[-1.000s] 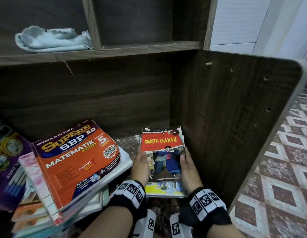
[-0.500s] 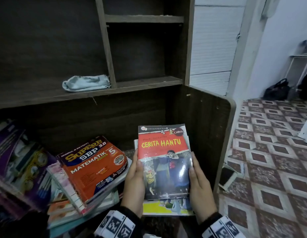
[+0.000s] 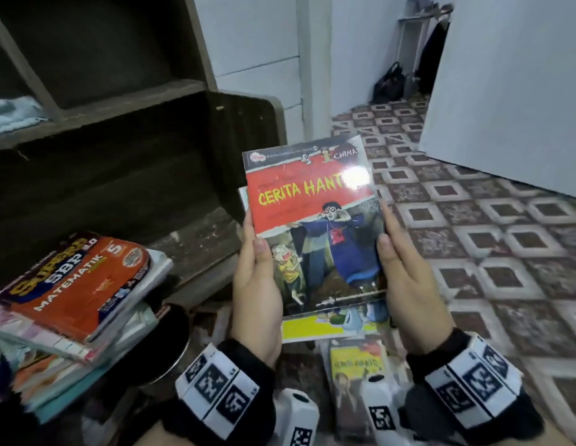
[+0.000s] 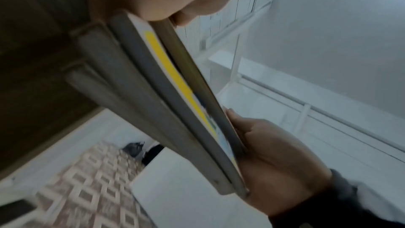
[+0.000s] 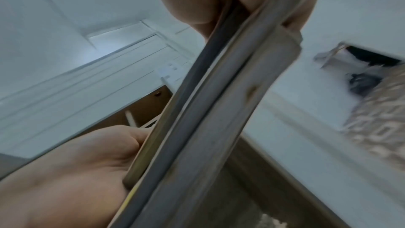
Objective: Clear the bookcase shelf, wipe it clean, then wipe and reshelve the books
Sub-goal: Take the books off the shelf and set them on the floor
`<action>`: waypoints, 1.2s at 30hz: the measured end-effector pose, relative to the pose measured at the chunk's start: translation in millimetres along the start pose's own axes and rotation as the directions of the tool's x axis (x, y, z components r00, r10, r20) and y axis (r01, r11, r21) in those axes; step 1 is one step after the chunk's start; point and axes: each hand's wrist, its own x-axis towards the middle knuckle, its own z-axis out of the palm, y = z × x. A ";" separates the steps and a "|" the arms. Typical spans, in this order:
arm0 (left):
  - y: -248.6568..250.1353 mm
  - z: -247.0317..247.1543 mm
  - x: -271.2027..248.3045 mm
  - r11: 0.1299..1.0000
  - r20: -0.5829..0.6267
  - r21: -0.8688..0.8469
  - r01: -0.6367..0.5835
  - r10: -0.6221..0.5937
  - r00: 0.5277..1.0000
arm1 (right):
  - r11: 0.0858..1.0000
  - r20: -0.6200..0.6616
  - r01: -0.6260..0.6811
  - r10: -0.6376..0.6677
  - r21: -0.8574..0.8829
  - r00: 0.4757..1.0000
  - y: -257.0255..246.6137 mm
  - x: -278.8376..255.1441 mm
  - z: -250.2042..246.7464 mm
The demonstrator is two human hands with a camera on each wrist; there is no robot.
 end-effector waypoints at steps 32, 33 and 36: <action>-355.9 6.9 -47.7 0.526 -0.058 0.527 0.667 -0.761 0.646 | 0.581 -0.276 -0.804 0.758 -0.127 0.591 333.5 -129.9 -106.1; -358.1 7.0 -46.7 0.514 -0.045 0.526 0.678 -0.779 0.626 | 0.572 -0.274 -0.809 0.763 -0.138 0.586 336.0 -129.9 -107.2; -361.9 9.1 -45.8 0.445 0.038 0.563 0.697 -0.856 0.515 | 0.513 -0.257 -0.838 0.798 -0.187 0.545 346.2 -131.2 -109.1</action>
